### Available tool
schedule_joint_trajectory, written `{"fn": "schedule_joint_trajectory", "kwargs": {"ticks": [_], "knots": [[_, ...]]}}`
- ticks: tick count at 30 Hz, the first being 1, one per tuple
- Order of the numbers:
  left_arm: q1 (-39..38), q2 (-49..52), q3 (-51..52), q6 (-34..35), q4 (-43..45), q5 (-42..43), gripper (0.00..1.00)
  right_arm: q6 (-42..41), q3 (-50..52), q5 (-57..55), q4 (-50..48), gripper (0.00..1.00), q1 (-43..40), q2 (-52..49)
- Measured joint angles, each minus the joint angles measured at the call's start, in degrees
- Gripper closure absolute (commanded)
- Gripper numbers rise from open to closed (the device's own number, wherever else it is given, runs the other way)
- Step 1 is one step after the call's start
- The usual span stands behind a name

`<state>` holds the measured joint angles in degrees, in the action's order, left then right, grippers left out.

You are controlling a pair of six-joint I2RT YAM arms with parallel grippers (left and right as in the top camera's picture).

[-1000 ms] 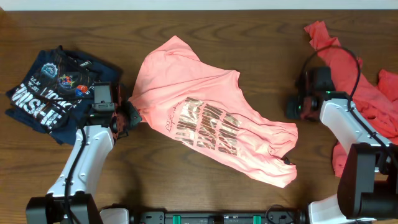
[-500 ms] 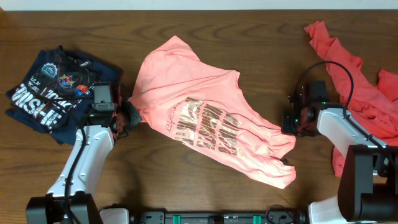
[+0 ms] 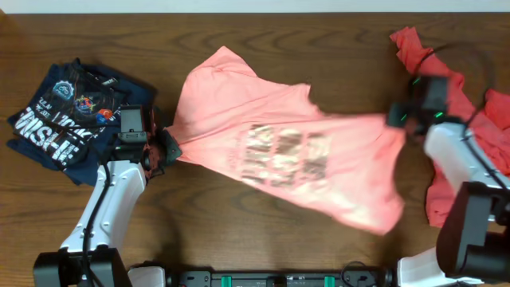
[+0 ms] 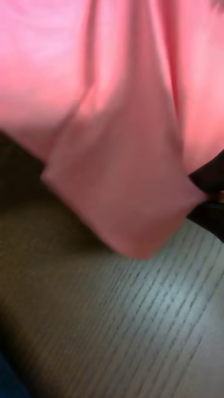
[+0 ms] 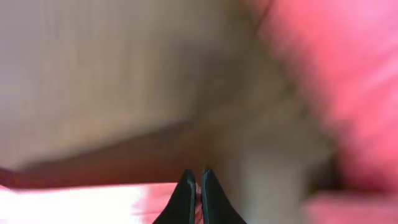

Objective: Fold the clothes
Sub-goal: 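Grasp the shirt's right edge with the right gripper and pull it taut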

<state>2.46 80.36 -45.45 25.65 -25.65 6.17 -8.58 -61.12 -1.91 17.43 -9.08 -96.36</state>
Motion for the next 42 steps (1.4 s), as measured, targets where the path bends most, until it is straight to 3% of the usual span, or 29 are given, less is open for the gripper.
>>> {"fn": "schedule_joint_trajectory", "kwargs": {"ticks": [1,2,3,4,5,7,9,14,16,22,29,42], "knots": [[-0.07,0.00,0.00,0.00,0.50,0.61,0.94,0.02,-2.38,-0.28,-1.01,0.97,-1.16,0.00],[-0.11,0.00,0.00,0.00,1.27,1.25,0.94,0.04,-4.17,-0.52,-1.75,0.87,-1.97,0.00],[-0.17,0.00,0.00,0.00,2.25,1.90,0.94,-0.15,-5.33,-0.72,-2.27,0.70,-2.45,0.00],[-0.22,0.00,0.00,0.00,3.13,2.38,0.94,-0.31,-6.29,-1.01,-2.58,0.45,-2.75,0.00],[-0.26,0.00,0.00,-0.02,3.91,2.69,0.94,0.00,-6.99,-1.18,-2.51,0.30,-2.97,0.00],[-0.26,0.00,0.00,0.00,4.72,2.93,0.94,0.13,-7.74,-1.14,-0.26,0.13,-3.13,0.00],[-0.26,0.00,0.00,0.00,4.90,3.10,0.94,0.07,-7.87,0.22,5.01,0.04,-3.13,0.00],[-0.26,0.00,0.00,-0.02,3.96,3.34,0.94,0.44,-7.67,3.82,21.92,0.04,-2.64,0.00],[-0.26,0.00,0.00,0.00,3.39,3.48,0.94,0.48,-7.39,4.55,27.93,0.09,-1.66,0.00],[-0.26,0.00,0.00,-0.02,2.14,3.78,0.94,0.20,-2.99,6.73,36.89,0.17,5.31,0.00],[-0.26,0.00,0.00,-0.02,0.24,3.85,0.94,-5.40,7.10,5.97,34.36,0.14,8.68,0.00],[-0.26,0.00,0.00,-0.02,-1.46,3.98,0.94,-14.75,13.84,2.14,15.28,0.08,8.68,2.01]]}}
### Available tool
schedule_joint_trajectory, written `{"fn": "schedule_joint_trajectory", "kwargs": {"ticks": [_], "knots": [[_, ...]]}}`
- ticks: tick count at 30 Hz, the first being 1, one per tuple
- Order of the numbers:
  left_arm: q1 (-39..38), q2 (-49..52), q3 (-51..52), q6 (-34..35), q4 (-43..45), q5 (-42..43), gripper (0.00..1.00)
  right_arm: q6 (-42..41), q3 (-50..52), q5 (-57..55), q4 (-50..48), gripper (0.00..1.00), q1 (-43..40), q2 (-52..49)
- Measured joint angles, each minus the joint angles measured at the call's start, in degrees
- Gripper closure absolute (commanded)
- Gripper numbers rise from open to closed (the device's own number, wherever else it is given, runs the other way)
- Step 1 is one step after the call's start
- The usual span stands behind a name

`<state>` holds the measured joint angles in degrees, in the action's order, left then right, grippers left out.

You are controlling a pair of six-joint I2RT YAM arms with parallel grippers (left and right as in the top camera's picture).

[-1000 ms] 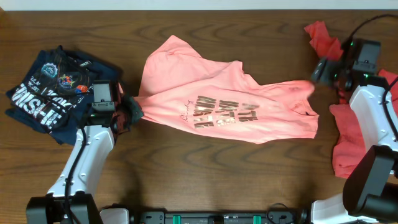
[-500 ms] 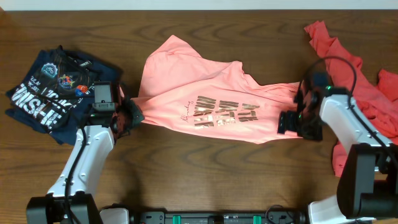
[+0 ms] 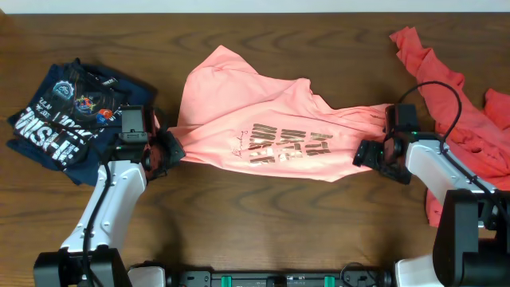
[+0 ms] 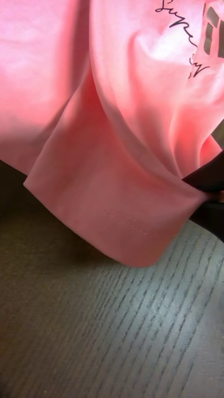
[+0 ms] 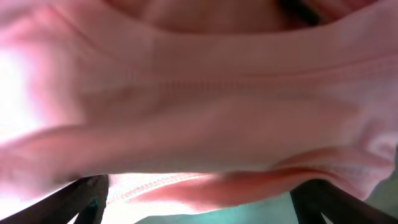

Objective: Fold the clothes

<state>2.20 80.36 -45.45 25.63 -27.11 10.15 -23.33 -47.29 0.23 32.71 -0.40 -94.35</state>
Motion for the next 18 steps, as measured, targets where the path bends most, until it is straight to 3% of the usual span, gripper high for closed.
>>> {"fn": "schedule_joint_trajectory", "kwargs": {"ticks": [4,8,12,13,15,16,18], "knots": [[0.00,0.00,0.00,0.00,-0.13,-0.02,0.94,-1.25,0.13,0.44,-2.40,0.23,0.00,0.00],[0.00,0.00,0.00,0.00,-0.50,-0.02,0.94,-2.03,0.26,1.09,-2.86,0.49,0.00,0.00],[0.00,0.00,0.00,0.00,-1.11,0.00,0.94,-2.84,0.59,1.55,-3.65,0.90,0.00,-0.09],[0.00,0.00,0.00,0.00,-1.25,-0.02,0.94,-2.71,0.66,1.53,-3.67,0.95,0.00,-0.13],[0.00,0.00,0.00,0.00,-1.73,0.00,0.94,-3.10,0.76,1.88,-3.69,0.91,0.00,-0.20],[0.00,0.00,0.00,0.00,-1.95,-0.02,0.94,-3.21,0.76,2.10,-3.69,0.76,0.00,-0.20],[0.00,0.00,0.00,-0.20,-2.51,-0.02,0.94,-3.15,0.74,3.87,-3.78,0.64,0.00,-0.20]]}}
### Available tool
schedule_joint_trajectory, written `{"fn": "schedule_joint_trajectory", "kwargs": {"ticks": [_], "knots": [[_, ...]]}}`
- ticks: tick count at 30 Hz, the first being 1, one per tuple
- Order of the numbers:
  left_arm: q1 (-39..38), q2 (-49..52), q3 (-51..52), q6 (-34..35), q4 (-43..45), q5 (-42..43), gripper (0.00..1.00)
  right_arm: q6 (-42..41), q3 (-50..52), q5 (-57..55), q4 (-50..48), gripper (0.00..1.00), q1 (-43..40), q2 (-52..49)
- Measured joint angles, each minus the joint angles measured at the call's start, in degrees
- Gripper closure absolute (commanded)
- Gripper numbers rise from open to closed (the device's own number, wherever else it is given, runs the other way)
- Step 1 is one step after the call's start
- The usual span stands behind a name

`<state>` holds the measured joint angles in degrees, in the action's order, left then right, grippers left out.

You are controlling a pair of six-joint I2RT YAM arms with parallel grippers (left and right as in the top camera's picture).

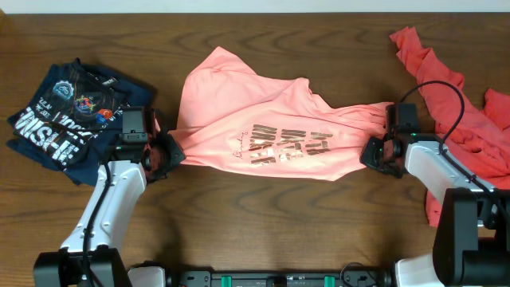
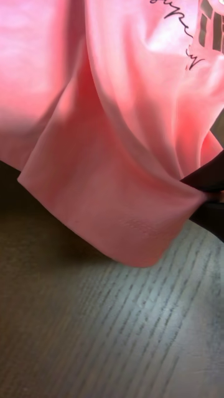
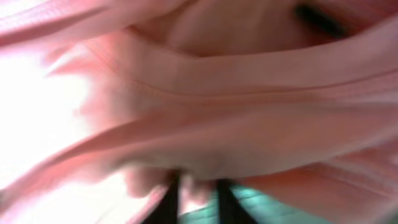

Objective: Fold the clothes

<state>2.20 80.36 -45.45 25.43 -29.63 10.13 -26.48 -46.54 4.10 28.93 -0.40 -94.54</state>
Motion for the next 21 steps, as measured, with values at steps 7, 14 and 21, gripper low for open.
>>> {"fn": "schedule_joint_trajectory", "kwargs": {"ticks": [7,14,21], "knots": [[0.00,0.00,0.00,-0.26,-0.22,0.02,0.94,1.73,-0.46,9.62,6.88,0.38,0.90,1.07],[0.00,0.00,0.00,-0.42,-0.26,0.02,0.94,1.22,-0.09,12.68,8.98,0.29,5.86,7.85],[0.00,0.00,0.00,-0.42,-0.39,0.02,0.94,-1.49,0.20,12.17,6.78,0.30,9.79,3.91]]}}
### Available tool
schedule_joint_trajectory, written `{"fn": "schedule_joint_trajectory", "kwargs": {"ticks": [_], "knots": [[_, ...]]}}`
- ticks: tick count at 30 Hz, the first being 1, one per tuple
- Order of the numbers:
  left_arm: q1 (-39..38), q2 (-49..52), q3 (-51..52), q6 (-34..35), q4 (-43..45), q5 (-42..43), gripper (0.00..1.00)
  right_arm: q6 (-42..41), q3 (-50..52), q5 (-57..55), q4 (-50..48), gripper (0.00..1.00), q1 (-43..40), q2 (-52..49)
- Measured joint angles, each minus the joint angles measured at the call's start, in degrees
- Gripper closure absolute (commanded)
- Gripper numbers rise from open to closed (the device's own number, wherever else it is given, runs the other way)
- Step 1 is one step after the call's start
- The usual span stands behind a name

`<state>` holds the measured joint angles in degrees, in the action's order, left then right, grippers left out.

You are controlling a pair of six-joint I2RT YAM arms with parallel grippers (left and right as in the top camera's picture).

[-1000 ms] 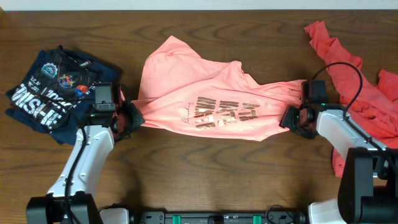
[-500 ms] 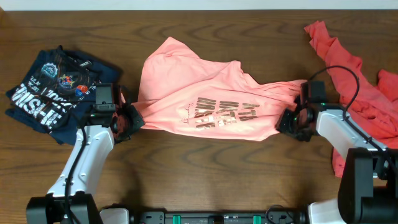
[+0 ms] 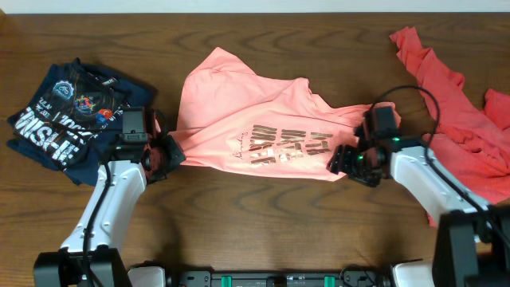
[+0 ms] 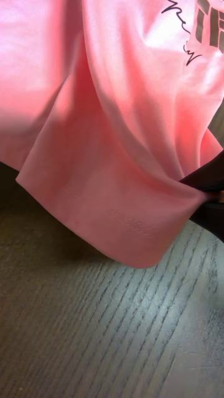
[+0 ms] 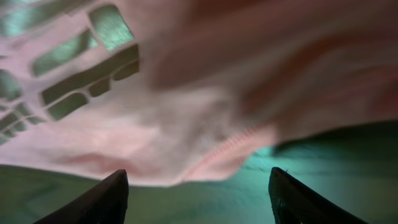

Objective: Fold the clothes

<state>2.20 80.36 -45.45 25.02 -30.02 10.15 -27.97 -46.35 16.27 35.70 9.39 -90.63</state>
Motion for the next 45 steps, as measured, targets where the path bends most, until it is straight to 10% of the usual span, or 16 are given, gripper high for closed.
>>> {"fn": "schedule_joint_trajectory", "kwargs": {"ticks": [5,10,20,34,45], "knots": [[0.00,0.00,0.00,-0.02,-0.02,0.00,0.94,-2.21,-0.66,-0.20,-4.02,0.39,3.15,-3.65],[0.00,0.02,0.00,0.00,0.00,0.00,0.94,-4.52,-1.29,-0.39,-7.54,0.99,4.15,-6.19],[0.00,-4.13,-0.98,-2.91,-2.49,1.07,0.94,-1.73,-5.51,-2.95,8.48,0.99,-0.83,-3.43],[-0.35,-23.50,-30.01,-6.91,-11.43,3.74,0.94,14.40,-46.18,-5.64,37.27,0.99,-12.98,10.10],[-0.44,-25.03,-34.69,-7.48,-11.78,4.94,0.94,18.45,-57.96,-7.82,42.77,0.99,-16.68,10.29]]}}
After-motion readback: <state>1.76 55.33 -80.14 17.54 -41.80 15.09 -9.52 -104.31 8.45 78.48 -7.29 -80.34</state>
